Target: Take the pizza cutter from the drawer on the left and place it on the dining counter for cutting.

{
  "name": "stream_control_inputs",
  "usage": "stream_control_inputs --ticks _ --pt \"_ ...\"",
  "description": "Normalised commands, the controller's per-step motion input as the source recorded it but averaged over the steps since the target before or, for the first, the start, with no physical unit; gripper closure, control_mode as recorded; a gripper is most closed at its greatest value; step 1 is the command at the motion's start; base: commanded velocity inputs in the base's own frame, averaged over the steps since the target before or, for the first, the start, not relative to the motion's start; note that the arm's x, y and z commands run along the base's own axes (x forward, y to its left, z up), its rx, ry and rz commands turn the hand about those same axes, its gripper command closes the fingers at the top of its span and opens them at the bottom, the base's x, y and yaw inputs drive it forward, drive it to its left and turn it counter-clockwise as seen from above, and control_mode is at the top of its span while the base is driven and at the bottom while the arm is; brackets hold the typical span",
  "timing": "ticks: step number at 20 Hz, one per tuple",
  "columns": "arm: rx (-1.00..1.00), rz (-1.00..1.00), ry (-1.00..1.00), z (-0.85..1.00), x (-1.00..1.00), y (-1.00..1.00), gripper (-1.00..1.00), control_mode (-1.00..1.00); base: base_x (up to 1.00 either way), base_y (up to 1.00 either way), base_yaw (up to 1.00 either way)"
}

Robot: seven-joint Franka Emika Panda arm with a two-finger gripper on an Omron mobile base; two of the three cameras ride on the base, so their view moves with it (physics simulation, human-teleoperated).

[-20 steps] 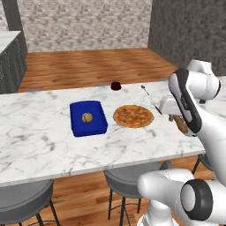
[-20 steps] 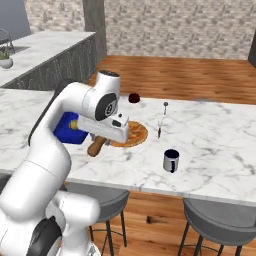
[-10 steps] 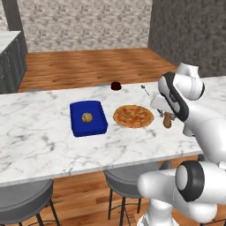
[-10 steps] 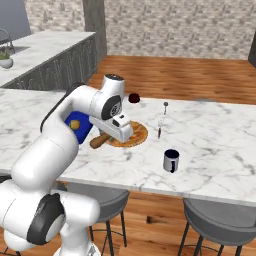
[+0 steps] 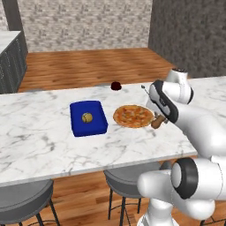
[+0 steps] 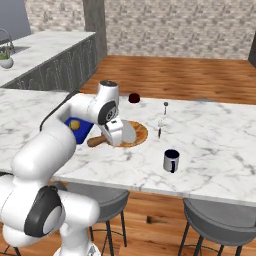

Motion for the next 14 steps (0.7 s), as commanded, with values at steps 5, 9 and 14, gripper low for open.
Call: stream_control_inputs --ticks 5,9,14 --pt "0.0 -0.17 0.01 -0.42 0.2 0.0 1.0 -1.0 0.0 0.0 0.0" --pt "0.0 0.0 0.0 -0.5 0.21 -0.01 1.0 -1.0 0.0 0.0 0.0" --pt "0.0 0.0 0.0 -0.47 0.34 0.0 1.0 -1.0 0.0 0.0 0.0"
